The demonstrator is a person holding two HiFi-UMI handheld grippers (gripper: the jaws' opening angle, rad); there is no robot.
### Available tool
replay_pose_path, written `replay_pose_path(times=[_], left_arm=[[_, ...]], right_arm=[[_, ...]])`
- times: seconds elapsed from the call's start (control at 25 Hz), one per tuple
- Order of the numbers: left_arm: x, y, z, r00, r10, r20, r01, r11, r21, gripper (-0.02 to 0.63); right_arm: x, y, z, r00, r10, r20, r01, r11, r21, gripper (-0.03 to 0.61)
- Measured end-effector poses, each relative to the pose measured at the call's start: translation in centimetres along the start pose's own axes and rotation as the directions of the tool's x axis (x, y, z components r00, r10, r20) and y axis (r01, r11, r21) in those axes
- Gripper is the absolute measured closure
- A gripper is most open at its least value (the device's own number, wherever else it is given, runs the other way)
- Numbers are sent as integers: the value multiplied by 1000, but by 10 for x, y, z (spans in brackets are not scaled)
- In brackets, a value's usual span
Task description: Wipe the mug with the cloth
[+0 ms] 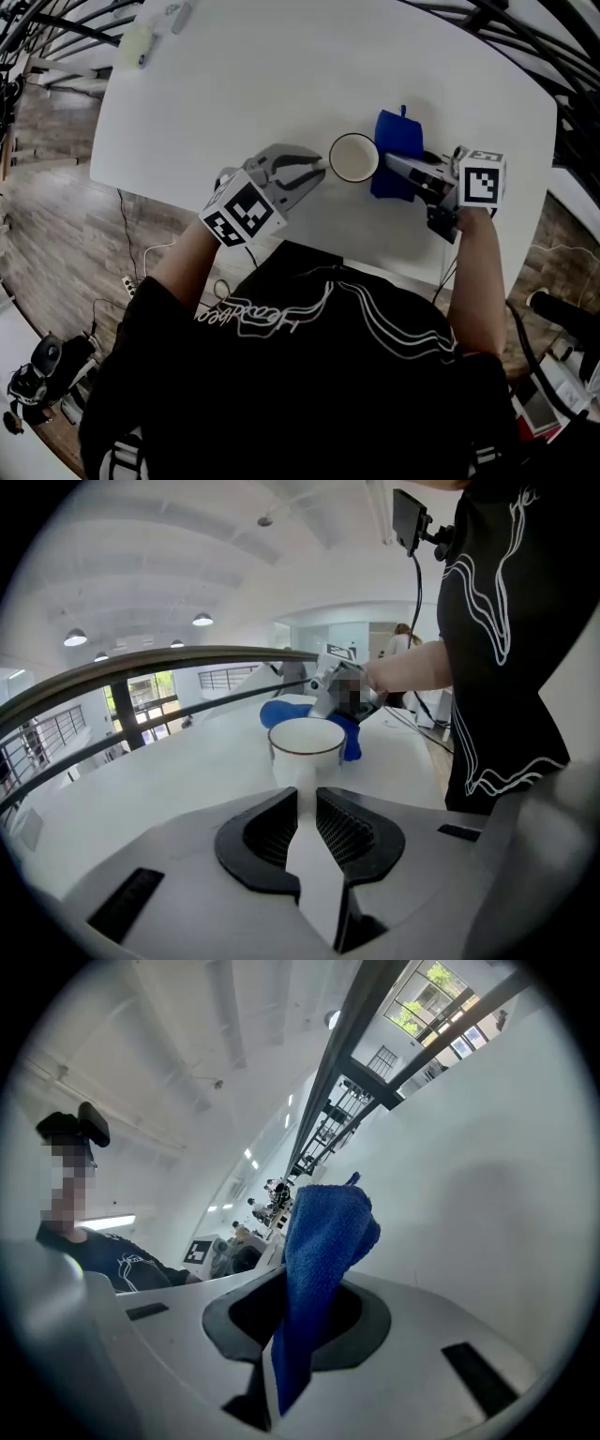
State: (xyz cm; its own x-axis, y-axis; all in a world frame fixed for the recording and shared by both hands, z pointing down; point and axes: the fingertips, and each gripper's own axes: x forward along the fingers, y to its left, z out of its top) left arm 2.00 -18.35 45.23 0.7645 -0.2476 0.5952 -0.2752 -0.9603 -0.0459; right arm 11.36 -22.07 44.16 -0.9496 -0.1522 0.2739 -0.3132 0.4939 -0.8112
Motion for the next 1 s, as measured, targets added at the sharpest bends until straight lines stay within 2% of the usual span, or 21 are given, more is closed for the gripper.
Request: replay_pose_path(times=[0.2, 0.4, 0.72, 1.0], left_arm=[[0, -2, 4, 1000, -5, -3, 6, 1000, 12, 546], [2, 4, 2, 1000, -15, -12, 15, 1000, 16, 546], [5, 2, 0, 999, -40, -18, 41, 995, 88, 546], [7, 28, 6, 997, -64, -32, 68, 988, 136, 546]], right_arm=[[6, -17, -13, 991, -99, -93, 97, 995, -17, 525], [9, -27, -16, 982, -112, -149, 112, 994, -6, 525], [0, -19, -15, 982, -56, -178, 50, 998, -35, 525], [-6, -9, 30, 972, -2, -233, -20, 996, -91, 525]])
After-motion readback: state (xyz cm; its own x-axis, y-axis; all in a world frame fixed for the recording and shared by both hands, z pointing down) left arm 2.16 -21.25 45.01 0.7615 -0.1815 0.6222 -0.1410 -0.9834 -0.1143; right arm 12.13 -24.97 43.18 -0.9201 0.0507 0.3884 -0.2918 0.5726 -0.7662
